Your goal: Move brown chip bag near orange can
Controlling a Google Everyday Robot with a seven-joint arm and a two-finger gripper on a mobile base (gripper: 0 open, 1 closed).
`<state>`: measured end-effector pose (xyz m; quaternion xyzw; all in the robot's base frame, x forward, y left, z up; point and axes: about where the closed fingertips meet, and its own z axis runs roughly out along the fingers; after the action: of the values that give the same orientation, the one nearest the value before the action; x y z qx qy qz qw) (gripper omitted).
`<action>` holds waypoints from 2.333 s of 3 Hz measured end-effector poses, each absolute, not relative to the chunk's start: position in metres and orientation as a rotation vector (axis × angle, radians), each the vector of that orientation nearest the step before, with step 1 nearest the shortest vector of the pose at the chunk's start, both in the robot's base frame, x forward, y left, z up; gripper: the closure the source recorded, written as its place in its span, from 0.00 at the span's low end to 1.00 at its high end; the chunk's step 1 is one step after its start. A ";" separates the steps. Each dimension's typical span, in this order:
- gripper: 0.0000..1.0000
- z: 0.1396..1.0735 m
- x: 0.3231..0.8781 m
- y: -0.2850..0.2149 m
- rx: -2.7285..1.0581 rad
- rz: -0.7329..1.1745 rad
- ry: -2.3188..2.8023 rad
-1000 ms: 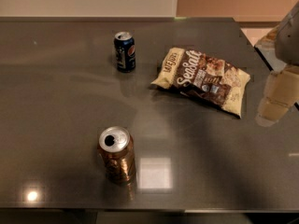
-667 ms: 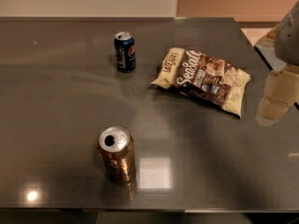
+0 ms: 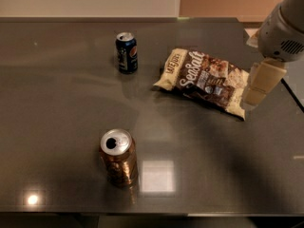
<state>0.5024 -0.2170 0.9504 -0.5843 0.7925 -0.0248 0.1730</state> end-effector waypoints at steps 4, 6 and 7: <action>0.00 0.871 0.609 -0.243 -1.516 0.064 2.336; 0.18 0.850 0.618 -0.232 -1.529 0.164 2.369; 0.42 0.849 0.615 -0.224 -1.537 0.209 2.380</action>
Offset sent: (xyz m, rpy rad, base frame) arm 0.1100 -0.0327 -0.0684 0.0838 0.0228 -0.1153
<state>0.6149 -0.2242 0.8490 -0.5348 0.8284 0.0727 0.1498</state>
